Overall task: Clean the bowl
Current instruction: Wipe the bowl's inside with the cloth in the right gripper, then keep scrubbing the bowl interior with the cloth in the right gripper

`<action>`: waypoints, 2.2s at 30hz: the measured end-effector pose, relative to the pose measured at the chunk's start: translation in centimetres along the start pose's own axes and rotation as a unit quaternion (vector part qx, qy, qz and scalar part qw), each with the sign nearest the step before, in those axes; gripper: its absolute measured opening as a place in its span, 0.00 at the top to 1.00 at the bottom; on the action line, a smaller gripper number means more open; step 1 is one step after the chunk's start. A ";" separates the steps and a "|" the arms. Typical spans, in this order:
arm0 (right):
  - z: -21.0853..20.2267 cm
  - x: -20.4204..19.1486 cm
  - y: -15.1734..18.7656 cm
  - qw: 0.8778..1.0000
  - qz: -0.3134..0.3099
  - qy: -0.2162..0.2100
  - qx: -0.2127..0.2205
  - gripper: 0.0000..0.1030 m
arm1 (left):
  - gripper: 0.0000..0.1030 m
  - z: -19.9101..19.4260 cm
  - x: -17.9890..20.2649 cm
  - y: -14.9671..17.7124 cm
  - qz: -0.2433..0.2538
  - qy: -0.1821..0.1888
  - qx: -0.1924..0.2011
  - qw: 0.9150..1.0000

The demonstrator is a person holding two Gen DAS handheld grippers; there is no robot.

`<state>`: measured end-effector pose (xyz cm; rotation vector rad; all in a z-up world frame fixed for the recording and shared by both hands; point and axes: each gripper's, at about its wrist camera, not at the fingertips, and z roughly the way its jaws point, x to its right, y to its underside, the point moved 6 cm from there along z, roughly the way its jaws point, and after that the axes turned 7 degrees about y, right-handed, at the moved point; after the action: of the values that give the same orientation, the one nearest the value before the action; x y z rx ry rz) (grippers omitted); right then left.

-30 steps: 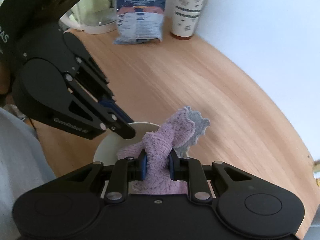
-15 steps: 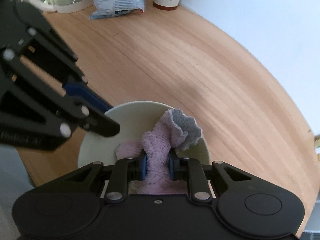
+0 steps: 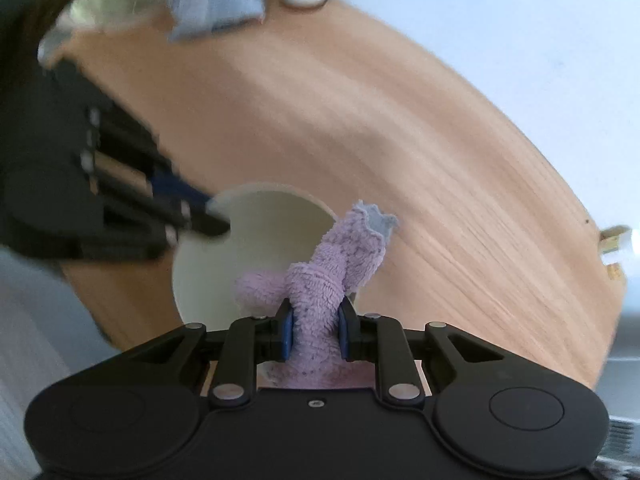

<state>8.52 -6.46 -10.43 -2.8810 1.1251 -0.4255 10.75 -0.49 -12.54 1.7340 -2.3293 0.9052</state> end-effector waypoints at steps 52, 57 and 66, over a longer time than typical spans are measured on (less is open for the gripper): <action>0.2 -0.4 -2.8 0.983 0.028 -0.011 0.184 0.77 | 0.85 0.4 -2.3 -0.4 -0.064 0.039 0.031 0.997; 1.7 -0.8 -3.0 0.980 0.051 -0.032 0.189 0.77 | 0.83 0.4 -2.6 -0.3 -0.060 0.038 0.036 0.997; 2.8 -1.9 -1.9 0.990 0.027 -0.042 0.131 0.77 | 0.85 0.3 -3.2 -0.5 -0.107 0.070 0.044 0.991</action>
<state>9.21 -4.00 -13.32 -2.6111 1.0456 -0.4123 12.43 1.92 -13.90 1.8432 -1.9993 1.0675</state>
